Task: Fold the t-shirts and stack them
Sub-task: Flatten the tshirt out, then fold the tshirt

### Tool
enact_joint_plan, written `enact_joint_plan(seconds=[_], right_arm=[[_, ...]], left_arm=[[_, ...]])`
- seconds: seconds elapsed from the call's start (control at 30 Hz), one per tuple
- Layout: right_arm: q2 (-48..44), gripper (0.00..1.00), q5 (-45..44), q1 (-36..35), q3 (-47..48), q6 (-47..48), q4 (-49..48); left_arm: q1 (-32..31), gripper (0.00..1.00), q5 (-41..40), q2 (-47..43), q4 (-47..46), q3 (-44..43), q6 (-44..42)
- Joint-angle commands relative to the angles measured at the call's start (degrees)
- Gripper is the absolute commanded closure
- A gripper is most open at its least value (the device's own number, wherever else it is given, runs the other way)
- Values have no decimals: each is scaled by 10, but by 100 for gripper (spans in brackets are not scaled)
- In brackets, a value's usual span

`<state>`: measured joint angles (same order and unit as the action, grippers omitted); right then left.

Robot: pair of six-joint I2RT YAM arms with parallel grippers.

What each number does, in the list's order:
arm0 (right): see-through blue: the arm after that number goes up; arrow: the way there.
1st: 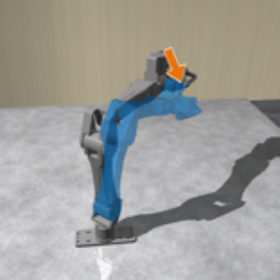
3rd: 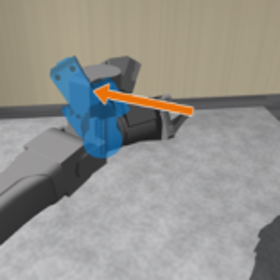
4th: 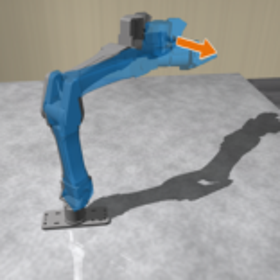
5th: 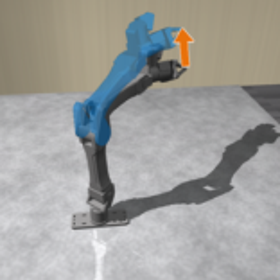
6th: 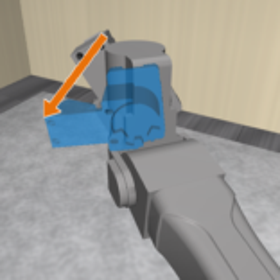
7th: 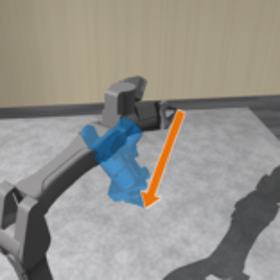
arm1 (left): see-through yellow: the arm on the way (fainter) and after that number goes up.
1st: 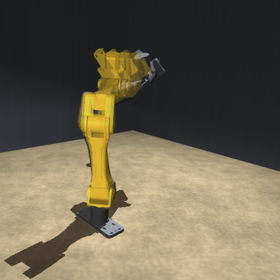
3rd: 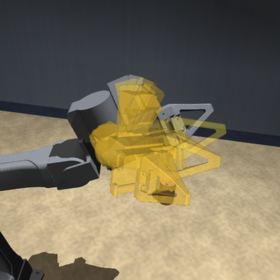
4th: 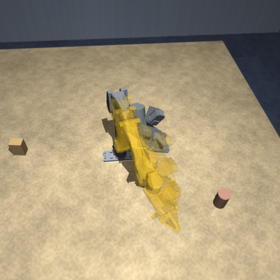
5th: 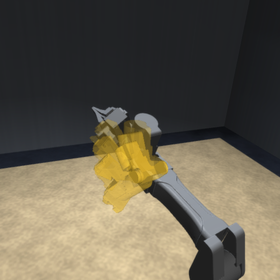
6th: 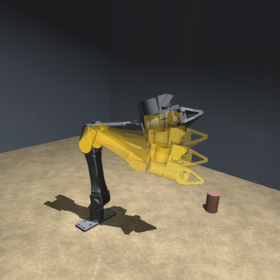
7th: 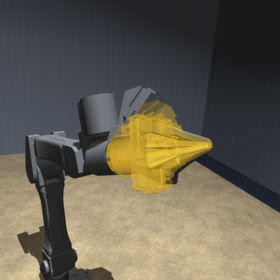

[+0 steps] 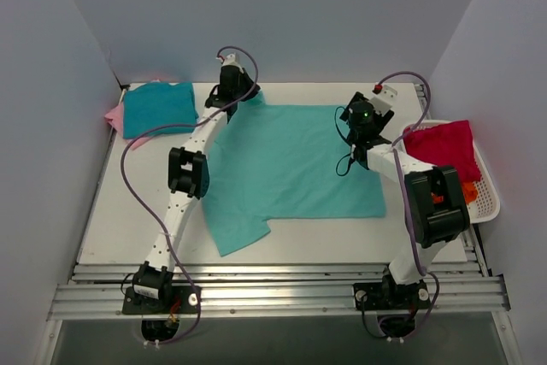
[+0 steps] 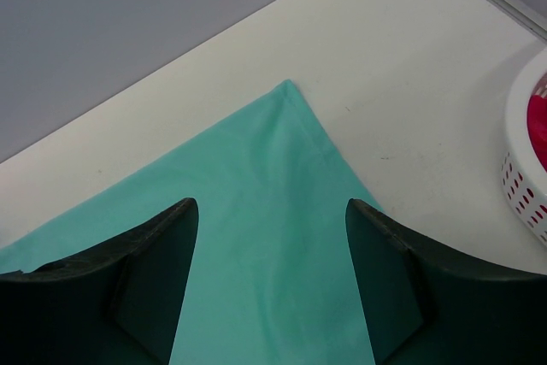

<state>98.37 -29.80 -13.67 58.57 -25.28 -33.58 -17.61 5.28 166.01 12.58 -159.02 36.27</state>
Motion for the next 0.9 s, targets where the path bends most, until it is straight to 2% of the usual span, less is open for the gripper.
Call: enact_joint_plan(seconds=[0.0,0.1,0.13,0.2,0.23,0.33,0.37,0.47,0.6,0.7,0.8,0.87], right_arm=[[-8,35,-25,12,-2,8,-17],[-14,35,-22,15,-6,7,-25],[-12,34,-18,15,-9,7,-28],[-6,35,-15,15,-7,7,-28],[-5,35,-13,15,-4,6,-25],[-4,35,-4,15,-3,3,-19],[-5,35,-3,15,-5,3,-19],[-15,35,-7,15,-13,4,-24],[-26,34,-12,18,-19,5,-25],[-26,34,-10,21,-20,5,-27],[-24,34,-9,22,-22,3,-29],[-21,34,-6,25,-24,3,-34]], left_arm=[[-3,98,8,48,-62,-40,68],[-11,98,6,43,-113,-17,76],[-15,95,4,41,-116,-16,71],[-22,91,8,39,-184,-8,66],[-24,81,5,39,-200,-9,63],[-30,61,-14,43,-250,-13,61],[-30,48,-21,44,-261,-11,64],[-30,28,-56,55,-314,-4,89],[-30,24,-109,89,-351,-25,142],[-30,25,-142,103,-390,-8,178],[-26,26,-170,113,-410,3,206],[-22,32,-179,105,-418,19,221]])
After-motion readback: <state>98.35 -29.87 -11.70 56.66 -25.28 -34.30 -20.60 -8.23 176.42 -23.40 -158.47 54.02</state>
